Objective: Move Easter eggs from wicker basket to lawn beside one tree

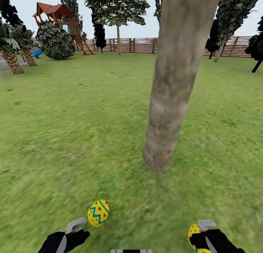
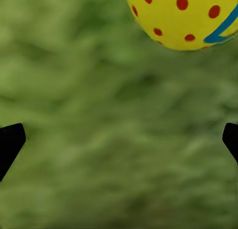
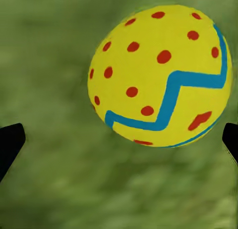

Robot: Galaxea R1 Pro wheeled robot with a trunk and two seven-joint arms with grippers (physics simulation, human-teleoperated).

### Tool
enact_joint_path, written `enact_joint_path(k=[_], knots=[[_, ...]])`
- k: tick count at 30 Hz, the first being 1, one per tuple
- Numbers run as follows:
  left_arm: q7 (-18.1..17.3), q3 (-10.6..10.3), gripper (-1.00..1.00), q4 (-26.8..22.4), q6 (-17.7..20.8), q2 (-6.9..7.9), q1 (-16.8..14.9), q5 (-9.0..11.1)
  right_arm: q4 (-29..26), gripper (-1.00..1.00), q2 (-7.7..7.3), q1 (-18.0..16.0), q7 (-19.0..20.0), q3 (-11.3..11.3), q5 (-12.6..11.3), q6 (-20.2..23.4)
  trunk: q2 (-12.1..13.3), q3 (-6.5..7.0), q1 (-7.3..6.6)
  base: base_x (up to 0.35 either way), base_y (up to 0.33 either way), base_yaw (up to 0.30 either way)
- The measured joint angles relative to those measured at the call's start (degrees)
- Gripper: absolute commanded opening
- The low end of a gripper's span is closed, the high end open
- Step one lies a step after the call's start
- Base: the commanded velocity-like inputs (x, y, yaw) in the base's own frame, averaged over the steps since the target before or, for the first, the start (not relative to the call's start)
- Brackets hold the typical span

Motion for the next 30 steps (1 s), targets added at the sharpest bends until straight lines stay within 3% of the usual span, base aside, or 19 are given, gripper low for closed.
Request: enact_joint_path(k=[6, 15, 20, 30], knots=[[-0.1, 0.7, 1.0, -0.1, -0.1, 0.01, 0.0, 0.7, 0.0, 1.0, -0.09, 0.0, 0.0, -0.1, 0.0, 0.1, 0.1, 1.33, -0.13, -0.182, 0.209, 0.281], [-0.5, 0.7, 1.0, -0.1, 0.0, 0.04, 0.0, 0.8, 0.0, 1.0, -0.09, 0.0, 0.1, 0.0, -0.1, 0.1, 0.2, 3.32, -0.36, -0.212, 0.236, 0.031], [-0.5, 0.8, 1.0, -0.1, 0.0, 0.17, 0.0, 0.9, 0.0, 1.0, -0.01, 0.0, 0.0, 0.0, 0.0, 0.1, 0.3, 4.43, -0.49, -0.21, 0.237, 0.237], [-0.4, 0.9, 1.0, -0.1, -0.1, 0.07, 0.0, 1.1, 0.0, 1.0, 0.09, 0.0, 0.0, 0.1, 0.1, 0.1, 0.8, 6.61, -0.95, -0.022, 0.026, 0.292]])
